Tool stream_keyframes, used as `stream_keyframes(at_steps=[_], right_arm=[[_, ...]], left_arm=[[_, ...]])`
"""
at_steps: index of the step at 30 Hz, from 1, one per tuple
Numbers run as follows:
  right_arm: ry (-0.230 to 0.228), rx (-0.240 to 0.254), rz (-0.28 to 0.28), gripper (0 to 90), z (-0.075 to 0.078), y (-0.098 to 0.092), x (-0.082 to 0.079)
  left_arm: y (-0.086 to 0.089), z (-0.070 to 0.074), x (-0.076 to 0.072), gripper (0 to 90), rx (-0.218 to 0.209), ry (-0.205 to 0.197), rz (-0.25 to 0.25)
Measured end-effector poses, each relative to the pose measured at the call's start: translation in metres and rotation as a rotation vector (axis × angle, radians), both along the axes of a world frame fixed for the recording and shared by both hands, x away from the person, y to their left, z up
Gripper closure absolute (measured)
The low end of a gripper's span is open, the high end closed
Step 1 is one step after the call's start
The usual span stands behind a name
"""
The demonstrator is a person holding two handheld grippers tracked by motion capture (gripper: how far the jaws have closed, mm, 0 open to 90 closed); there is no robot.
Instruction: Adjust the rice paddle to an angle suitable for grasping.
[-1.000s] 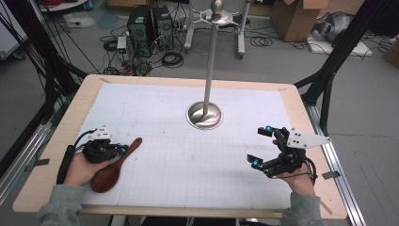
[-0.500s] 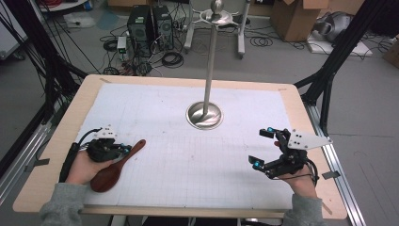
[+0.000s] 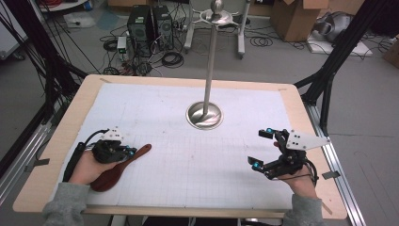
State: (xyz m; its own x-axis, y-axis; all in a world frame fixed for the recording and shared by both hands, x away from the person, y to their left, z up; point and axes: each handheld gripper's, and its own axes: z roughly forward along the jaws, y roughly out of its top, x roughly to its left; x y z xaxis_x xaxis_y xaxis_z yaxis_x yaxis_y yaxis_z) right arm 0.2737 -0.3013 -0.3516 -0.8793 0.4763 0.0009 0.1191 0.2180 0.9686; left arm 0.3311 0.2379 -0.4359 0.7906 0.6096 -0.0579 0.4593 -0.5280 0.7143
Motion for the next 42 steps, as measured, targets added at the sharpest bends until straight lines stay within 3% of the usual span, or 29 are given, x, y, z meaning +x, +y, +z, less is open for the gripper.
stream_keyframes(at_steps=[9,17,22,26,28,33,34,38,39,40,42], right_arm=[[0.003,-0.001,0.003,1.9,-0.001,0.000,0.000],[0.007,-0.002,0.003,1.9,-0.001,0.001,0.001],[0.011,-0.008,0.004,1.9,-0.002,0.002,0.001],[0.005,-0.007,0.003,1.9,-0.002,0.002,0.002],[0.010,0.002,0.007,1.9,-0.001,0.001,0.002],[0.005,0.010,0.009,1.9,-0.001,0.001,0.003],[0.005,0.011,0.009,1.9,-0.001,0.001,0.004],[0.014,0.011,0.011,1.9,-0.002,0.001,0.005],[0.014,0.011,0.011,1.9,-0.002,0.001,0.005],[0.015,0.011,0.011,1.9,-0.002,0.001,0.005],[0.009,0.013,0.010,1.9,-0.002,0.001,0.006]], left_arm=[[-0.003,0.000,-0.002,89.6,-0.004,0.009,-0.027],[-0.012,0.003,-0.004,89.5,0.047,0.001,-0.045],[-0.011,0.004,-0.004,88.2,0.047,0.000,-0.044],[-0.008,0.007,-0.004,80.2,0.029,0.015,-0.037],[-0.005,0.013,-0.006,75.6,-0.002,0.009,-0.048],[-0.003,0.019,-0.011,54.0,-0.017,-0.022,-0.065],[-0.003,0.020,-0.013,54.0,-0.020,-0.020,-0.069],[-0.003,0.027,-0.018,36.9,-0.030,-0.034,-0.115],[-0.004,0.028,-0.020,36.9,-0.031,-0.043,-0.120],[-0.003,0.030,-0.021,30.4,-0.023,-0.059,-0.130],[-0.003,0.032,-0.024,25.5,-0.014,-0.090,-0.111]])
